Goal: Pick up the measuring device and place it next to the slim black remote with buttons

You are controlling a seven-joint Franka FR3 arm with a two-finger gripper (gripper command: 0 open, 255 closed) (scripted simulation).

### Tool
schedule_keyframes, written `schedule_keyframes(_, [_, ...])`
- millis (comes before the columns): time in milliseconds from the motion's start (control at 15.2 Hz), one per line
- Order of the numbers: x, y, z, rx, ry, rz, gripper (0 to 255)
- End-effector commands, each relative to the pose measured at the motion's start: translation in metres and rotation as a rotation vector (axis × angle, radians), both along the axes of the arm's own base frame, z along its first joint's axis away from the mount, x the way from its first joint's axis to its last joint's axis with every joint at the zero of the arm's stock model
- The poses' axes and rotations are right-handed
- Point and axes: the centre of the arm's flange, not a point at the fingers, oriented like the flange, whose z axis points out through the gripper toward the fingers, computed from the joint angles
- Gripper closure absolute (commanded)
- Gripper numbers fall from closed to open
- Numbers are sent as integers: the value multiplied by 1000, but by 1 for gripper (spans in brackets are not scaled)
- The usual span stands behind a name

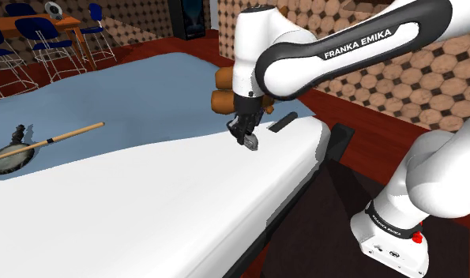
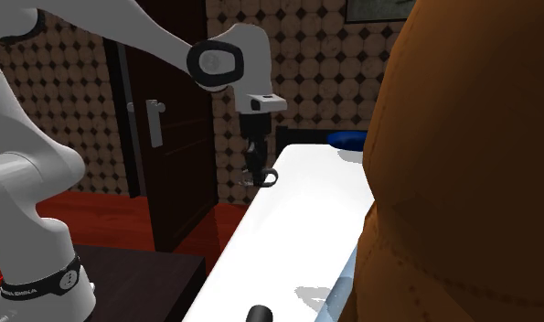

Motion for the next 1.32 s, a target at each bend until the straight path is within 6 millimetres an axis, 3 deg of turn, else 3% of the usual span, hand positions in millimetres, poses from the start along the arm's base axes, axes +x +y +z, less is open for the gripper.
schedule_keyframes(0, [-10, -25, -3, 1, 0, 1, 255])
schedule_keyframes(1254, [-95, -261, -2, 1, 0, 1, 255])
